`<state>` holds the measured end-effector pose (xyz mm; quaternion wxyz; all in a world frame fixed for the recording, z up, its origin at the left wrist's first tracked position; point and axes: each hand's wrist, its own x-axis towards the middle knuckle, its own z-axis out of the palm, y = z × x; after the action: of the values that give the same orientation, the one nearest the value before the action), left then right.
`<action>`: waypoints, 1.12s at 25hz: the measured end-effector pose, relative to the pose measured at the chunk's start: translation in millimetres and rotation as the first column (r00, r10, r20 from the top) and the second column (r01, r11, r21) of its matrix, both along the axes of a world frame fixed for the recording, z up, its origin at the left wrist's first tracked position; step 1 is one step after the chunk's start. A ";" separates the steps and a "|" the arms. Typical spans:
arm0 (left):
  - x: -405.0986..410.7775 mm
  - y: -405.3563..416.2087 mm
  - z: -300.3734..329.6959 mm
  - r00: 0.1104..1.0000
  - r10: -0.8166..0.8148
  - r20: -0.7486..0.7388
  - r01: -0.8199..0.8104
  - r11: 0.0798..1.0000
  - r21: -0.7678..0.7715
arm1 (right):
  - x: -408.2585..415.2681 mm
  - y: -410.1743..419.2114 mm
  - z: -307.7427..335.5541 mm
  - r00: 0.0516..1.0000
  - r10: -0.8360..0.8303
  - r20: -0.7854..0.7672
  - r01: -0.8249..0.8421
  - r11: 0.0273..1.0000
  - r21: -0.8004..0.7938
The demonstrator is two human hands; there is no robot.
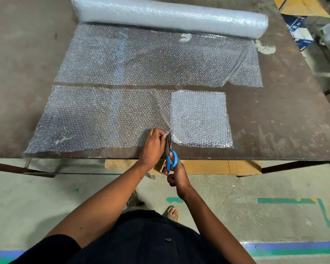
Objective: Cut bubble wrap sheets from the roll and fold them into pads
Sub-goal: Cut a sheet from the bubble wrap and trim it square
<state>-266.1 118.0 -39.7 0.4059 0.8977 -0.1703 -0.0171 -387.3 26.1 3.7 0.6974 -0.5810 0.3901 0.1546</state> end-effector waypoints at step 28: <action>-0.5 3.5 12.5 0.972 -0.211 0.106 0.180 0.953 0.243 | 27.3 -13.8 1.9 0.991 -0.001 0.131 0.006 0.999 -0.040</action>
<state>-266.6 121.6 -27.2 0.2829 0.9167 -0.2815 -0.0183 -360.0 12.3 5.7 0.7097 -0.6033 0.3477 0.1071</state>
